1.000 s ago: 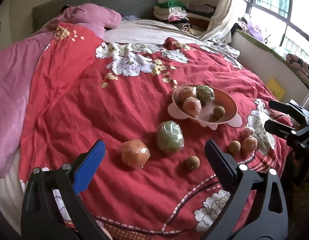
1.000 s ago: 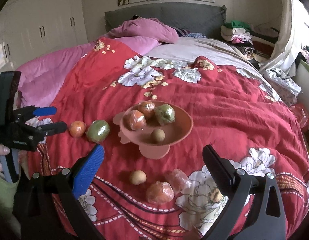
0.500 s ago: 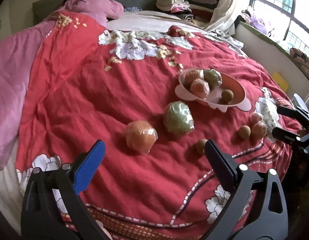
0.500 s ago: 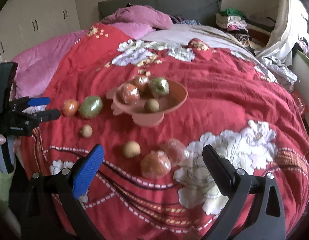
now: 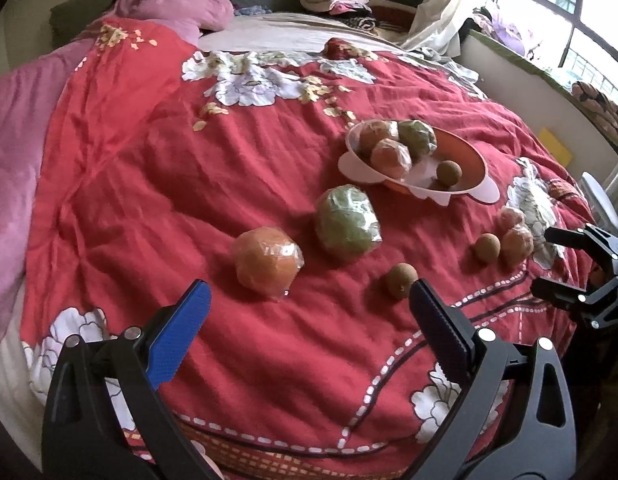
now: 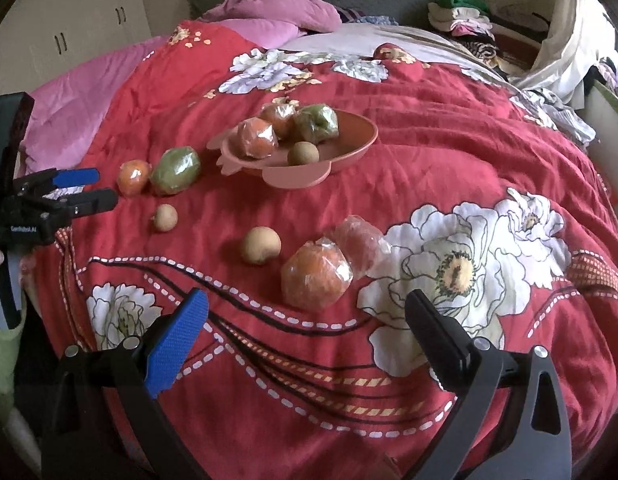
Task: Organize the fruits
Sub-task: 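Withdraw both grippers from the bowl back over the bedspread fruits, then grasp a wrapped orange with right gripper while left gripper grasps another wrapped orange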
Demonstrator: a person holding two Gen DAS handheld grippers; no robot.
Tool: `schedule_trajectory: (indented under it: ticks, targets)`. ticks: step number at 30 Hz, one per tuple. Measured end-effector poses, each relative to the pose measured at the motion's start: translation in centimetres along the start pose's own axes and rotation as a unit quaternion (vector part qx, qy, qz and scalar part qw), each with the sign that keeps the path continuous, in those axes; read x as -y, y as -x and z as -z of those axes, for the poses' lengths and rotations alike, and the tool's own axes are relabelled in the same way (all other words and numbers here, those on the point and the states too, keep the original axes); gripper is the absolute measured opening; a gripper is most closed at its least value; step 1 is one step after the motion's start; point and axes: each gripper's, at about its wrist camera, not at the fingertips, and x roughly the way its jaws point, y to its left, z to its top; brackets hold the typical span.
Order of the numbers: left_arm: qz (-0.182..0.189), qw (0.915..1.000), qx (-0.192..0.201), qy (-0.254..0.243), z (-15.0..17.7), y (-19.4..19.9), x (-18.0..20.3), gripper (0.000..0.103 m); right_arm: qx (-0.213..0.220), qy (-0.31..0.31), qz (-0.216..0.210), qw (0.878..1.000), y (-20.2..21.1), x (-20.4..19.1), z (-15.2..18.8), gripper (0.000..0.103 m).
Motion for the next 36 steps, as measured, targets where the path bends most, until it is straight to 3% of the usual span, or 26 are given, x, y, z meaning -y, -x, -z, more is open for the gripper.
schedule_trajectory:
  ticks: [12, 14, 18, 20, 23, 36]
  targets:
    - [-0.001, 0.9998, 0.001, 0.020, 0.1, -1.3, -1.7, 0.090, 0.002, -0.004, -0.002, 1.000, -0.1, 0.1, 0.1, 0.095]
    - [0.000, 0.9998, 0.003, 0.020, 0.1, -1.3, -1.7, 0.085, 0.004, -0.004, -0.003, 1.000, 0.0, 0.1, 0.1, 0.081]
    - [0.008, 0.9998, 0.007, 0.017, 0.1, -1.2, -1.7, 0.076, 0.002, -0.007, -0.006, 1.000, -0.2, 0.4, 0.1, 0.070]
    - [0.012, 0.9998, 0.008, 0.014, 0.1, -1.2, -1.5, 0.072, 0.001, -0.005, -0.012, 1.000, -0.3, 0.3, 0.1, 0.058]
    - [0.016, 0.9998, 0.006, 0.012, 0.1, -1.4, -1.5, 0.065, 0.003, -0.001, -0.013, 1.000, -0.5, 0.3, 0.0, 0.052]
    - [0.015, 0.9998, 0.007, 0.014, 0.1, -1.8, -1.5, 0.057, 0.003, -0.004, -0.016, 1.000, -1.9, 0.8, -0.5, 0.041]
